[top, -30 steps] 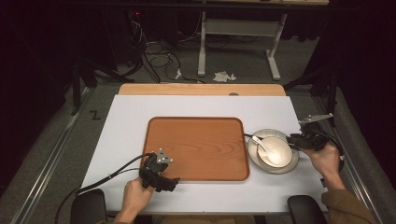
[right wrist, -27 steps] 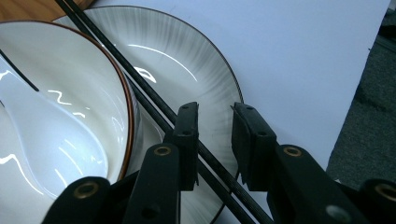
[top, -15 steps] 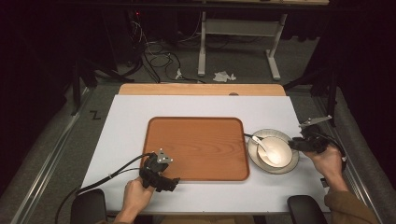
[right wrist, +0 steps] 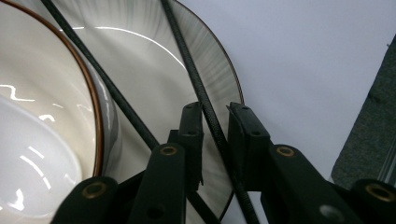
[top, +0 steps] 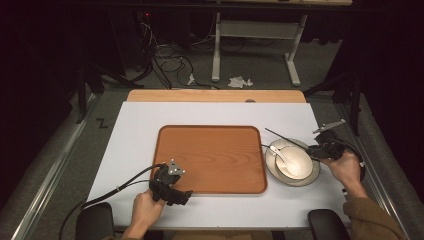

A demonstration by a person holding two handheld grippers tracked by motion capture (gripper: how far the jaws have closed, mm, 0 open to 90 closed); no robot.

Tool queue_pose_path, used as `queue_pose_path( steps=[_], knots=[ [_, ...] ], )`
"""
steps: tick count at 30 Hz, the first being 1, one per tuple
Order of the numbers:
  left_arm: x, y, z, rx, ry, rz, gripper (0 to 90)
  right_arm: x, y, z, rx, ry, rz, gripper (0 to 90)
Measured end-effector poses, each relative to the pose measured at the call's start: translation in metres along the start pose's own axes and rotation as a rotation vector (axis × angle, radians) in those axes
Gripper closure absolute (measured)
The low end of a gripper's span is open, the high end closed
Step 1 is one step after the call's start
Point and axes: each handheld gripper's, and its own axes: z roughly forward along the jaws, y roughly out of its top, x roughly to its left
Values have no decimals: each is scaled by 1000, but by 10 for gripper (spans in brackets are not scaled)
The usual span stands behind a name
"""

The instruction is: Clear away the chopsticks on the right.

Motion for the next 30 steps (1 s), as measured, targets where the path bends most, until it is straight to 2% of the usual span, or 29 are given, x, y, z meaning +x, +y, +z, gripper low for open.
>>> queue_pose_path(
  steps=[5, 11, 13, 21, 26, 28, 30],
  knots=[
    [0, 0, 0, 0, 0, 1, 166, 4, 5, 3, -4, -49, -48, 839],
    [0, 0, 2, 3, -4, -1, 166, 5, 8, 4, -3, -60, -88, 861],
    [0, 0, 1, 1, -2, 0, 166, 6, 8, 4, -10, -59, -84, 862],
    [-1, 0, 2, 5, -6, -3, 166, 18, 12, -22, -112, -48, -108, 864],
    [-1, -1, 0, -5, -10, 1, 166, 36, 19, -44, -175, -27, -99, 863],
    [-1, -1, 0, -6, -14, 0, 165, 47, 22, -52, -190, -6, -109, 863],
    [-1, 0, 0, -7, -18, -4, 166, 62, 27, -59, -191, -4, -147, 863]
  ],
)
